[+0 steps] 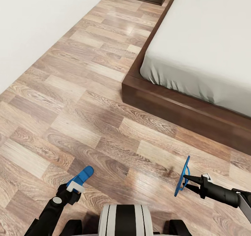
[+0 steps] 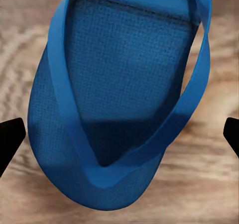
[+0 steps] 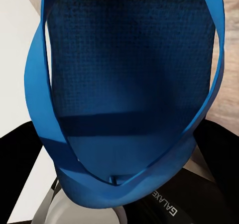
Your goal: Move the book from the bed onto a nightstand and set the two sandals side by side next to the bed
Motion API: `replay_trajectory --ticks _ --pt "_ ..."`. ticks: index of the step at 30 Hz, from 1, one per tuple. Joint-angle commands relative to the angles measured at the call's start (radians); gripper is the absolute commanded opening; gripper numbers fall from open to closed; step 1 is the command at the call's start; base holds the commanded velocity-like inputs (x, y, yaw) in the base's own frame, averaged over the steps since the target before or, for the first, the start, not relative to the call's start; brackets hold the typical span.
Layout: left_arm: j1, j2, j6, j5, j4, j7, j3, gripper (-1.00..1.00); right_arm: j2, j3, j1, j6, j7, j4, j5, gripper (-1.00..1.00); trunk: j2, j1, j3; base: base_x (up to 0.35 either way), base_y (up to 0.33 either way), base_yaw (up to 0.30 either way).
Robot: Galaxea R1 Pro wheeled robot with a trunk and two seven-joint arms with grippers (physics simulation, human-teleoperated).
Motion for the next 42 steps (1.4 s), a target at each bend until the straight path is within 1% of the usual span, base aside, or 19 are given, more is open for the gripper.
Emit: replay_trajectory --ticks 1,23,27,35,38,42 --pt "0.0 0.0 0.002 -0.009 -0.002 -0.008 0.002 1.0 0.0 0.0 0.0 0.006 0.002 0.0 -0.001 -1.0 0.0 0.0 -0.001 0.088 0.036 0.0" --pt "0.0 0.0 0.002 -0.007 -0.002 -0.008 0.002 1.0 0.0 0.0 0.0 0.006 0.002 0.0 -0.001 -1.0 0.0 0.0 -0.001 0.02 0.009 0.0" --pt "0.0 0.0 0.002 -0.008 -0.002 -0.008 0.002 1.0 0.0 0.0 0.0 0.006 0.002 0.0 -0.001 -1.0 -0.001 0.002 -0.016 0.0 0.0 0.0" --pt "0.0 0.0 0.002 -0.009 -0.002 -0.007 0.002 1.0 0.001 0.0 0.0 0.006 0.002 0.0 -0.001 -1.0 -0.001 0.002 -0.016 0.0 0.0 0.0" --pt "0.0 0.0 0.002 -0.008 -0.002 -0.007 0.002 1.0 0.001 0.0 0.0 0.006 0.002 0.0 -0.001 -1.0 -0.002 0.003 -0.028 0.0 0.0 0.0" --pt "0.0 -0.001 0.002 -0.008 -0.002 -0.008 0.002 1.0 0.001 0.0 0.0 0.006 0.002 0.0 -0.001 -1.0 -0.002 0.003 -0.028 0.0 0.0 0.0"
